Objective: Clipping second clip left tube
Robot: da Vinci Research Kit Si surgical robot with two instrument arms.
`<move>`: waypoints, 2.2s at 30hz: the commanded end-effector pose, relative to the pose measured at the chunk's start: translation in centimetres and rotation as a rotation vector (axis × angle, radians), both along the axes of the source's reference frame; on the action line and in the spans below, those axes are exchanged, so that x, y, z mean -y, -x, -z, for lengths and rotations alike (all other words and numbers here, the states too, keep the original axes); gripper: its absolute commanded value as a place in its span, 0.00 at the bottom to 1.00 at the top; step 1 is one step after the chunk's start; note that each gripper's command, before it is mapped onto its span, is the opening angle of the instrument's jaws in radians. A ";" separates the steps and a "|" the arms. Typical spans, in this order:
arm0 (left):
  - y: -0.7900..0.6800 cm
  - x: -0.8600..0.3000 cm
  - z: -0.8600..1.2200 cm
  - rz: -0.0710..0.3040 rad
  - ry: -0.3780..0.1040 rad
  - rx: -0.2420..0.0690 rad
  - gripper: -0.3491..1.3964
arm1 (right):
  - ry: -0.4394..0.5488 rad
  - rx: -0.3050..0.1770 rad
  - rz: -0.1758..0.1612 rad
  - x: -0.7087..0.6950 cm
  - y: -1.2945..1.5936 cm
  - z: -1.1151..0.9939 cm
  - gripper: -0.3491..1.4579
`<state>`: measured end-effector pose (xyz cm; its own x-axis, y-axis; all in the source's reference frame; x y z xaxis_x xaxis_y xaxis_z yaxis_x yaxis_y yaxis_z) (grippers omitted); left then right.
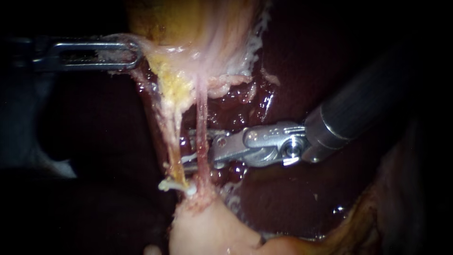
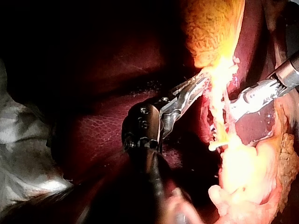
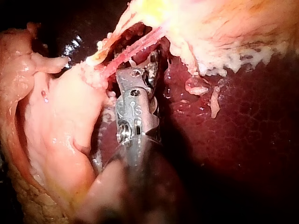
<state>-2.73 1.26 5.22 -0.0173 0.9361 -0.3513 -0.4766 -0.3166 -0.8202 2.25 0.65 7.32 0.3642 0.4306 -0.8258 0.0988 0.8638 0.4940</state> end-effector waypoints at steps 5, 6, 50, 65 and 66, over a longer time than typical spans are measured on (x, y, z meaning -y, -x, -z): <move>-0.01 0.00 0.00 -0.001 0.000 0.001 0.00 | 0.005 0.012 -0.035 -0.11 0.12 0.09 0.45; -0.01 0.00 0.00 -0.001 0.000 0.001 0.00 | 0.005 0.014 -0.038 -0.13 0.16 0.11 0.45; -0.06 -0.01 -0.02 -0.003 0.000 0.002 0.00 | -0.094 -0.025 0.008 -0.01 0.82 1.06 0.46; -0.06 -0.01 -0.02 -0.003 0.000 0.002 0.00 | -0.233 0.005 -0.030 0.01 0.56 0.60 0.46; -0.06 -0.01 -0.02 -0.003 0.000 0.002 0.00 | -0.232 0.006 -0.031 0.00 0.56 0.57 0.46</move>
